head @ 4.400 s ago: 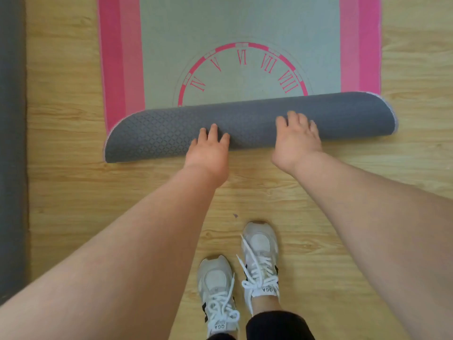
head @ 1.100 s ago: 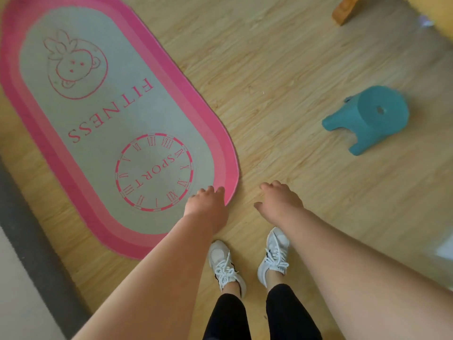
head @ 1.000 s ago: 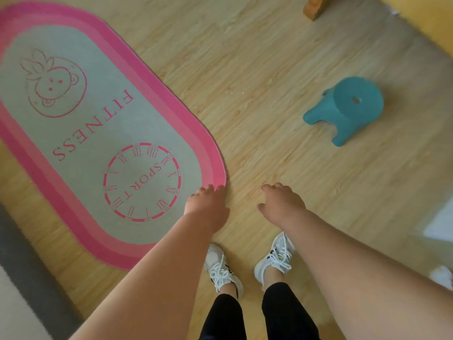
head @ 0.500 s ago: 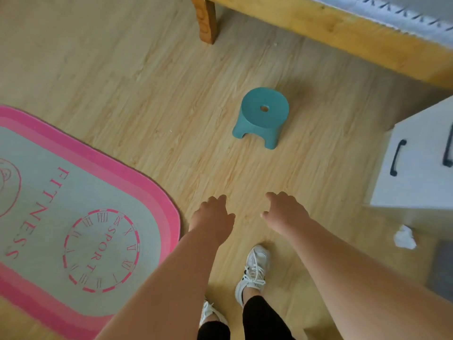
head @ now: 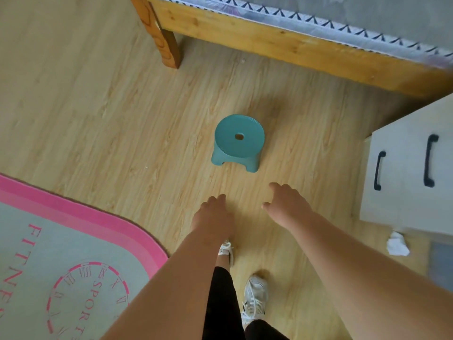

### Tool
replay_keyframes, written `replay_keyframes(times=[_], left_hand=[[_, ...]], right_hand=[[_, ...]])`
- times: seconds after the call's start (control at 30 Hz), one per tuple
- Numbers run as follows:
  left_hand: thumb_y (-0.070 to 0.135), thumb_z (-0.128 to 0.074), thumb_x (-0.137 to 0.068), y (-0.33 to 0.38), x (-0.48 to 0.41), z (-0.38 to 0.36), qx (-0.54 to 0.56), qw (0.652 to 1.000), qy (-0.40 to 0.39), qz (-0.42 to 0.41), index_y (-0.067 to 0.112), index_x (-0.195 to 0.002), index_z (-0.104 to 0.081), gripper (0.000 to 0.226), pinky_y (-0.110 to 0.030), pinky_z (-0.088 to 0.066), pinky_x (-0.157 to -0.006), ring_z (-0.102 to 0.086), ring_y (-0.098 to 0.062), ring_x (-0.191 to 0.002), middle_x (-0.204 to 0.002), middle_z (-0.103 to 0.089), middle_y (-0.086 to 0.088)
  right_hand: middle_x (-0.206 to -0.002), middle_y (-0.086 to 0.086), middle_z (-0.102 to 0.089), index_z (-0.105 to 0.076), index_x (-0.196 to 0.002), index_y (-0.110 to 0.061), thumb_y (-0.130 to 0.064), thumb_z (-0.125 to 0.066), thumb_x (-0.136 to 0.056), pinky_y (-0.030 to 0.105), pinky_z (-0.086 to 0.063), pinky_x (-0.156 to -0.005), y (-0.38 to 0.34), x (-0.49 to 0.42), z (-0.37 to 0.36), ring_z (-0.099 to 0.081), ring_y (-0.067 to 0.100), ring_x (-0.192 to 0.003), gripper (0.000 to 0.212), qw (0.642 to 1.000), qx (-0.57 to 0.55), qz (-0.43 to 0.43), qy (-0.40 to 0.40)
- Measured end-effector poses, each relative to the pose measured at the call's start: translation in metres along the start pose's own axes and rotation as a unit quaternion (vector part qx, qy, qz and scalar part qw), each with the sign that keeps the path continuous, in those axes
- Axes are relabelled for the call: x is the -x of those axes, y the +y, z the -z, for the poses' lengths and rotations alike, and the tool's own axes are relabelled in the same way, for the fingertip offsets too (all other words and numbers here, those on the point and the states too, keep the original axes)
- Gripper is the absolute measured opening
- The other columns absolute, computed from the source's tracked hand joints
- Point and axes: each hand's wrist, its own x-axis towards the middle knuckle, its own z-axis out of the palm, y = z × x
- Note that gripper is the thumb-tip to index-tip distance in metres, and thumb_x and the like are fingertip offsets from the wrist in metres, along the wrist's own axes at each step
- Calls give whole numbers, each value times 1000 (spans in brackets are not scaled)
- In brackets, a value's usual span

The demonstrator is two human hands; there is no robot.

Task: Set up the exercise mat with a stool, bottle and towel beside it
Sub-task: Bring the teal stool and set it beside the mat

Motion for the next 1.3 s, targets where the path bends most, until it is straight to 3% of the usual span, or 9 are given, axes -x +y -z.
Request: replay_keyframes(times=[0.37,0.6,0.7,0.87,0.97,1.1,1.3], left_hand=[[35,-45,-94,4,-134,67,-51,998,26,-22,18,-145,-29,56,-37,-43,-89,-47,-26,-122,-135,-45,-7],[32,-48,-94,9,-219,62,9,999,39,22,14,-137,-39,47,-31,-37,-77,-54,-28,-115,-133,-47,-10],[29,-47,-95,10,-263,54,21,998,45,38,13,-137,-40,45,-33,-39,-80,-53,-29,-117,-135,-45,-11],[26,-49,-94,5,-324,39,43,996,44,57,14,-141,-34,52,-31,-36,-74,-54,-30,-115,-140,-43,-9],[23,-46,-94,3,-354,28,73,994,41,74,12,-137,-36,46,-33,-37,-69,-55,-31,-106,-134,-47,-10],[14,-38,-92,1,-380,14,188,975,16,117,7,-127,-41,35,-30,-35,-57,-51,-25,-78,-114,-55,-15],[9,-40,-87,-9,-375,4,334,932,19,139,18,-127,-48,42,-43,-47,-85,-57,-31,-99,-112,-59,-10]], right_hand=[[-134,6,-50,-28,-148,-20,-40,-54,-94,39,-47,-90,-27,-110,33,-50,26,-123,62,995,-87,-37,24],[-134,9,-50,-25,-149,-17,-39,-54,-94,38,-45,-87,-18,-191,36,-52,29,-121,66,994,-96,-50,13],[-131,9,-51,-30,-145,-15,-35,-55,-93,37,-45,-85,-15,-233,31,-54,28,-118,61,993,-100,-58,11],[-122,9,-55,-39,-136,-16,-28,-60,-90,36,-47,-80,-16,-292,15,-59,29,-108,52,994,-99,-50,17],[-127,10,-54,-36,-139,-13,-29,-60,-91,35,-45,-83,-18,-322,6,-58,30,-114,56,993,-102,-58,13],[-125,10,-58,-38,-136,-12,-28,-58,-92,36,-46,-83,-18,-346,-9,-59,30,-112,50,990,-116,-75,8],[-107,7,-65,-40,-129,-10,-25,-63,-86,33,-45,-67,-24,-349,-26,-65,30,-95,51,989,-99,-109,15]])
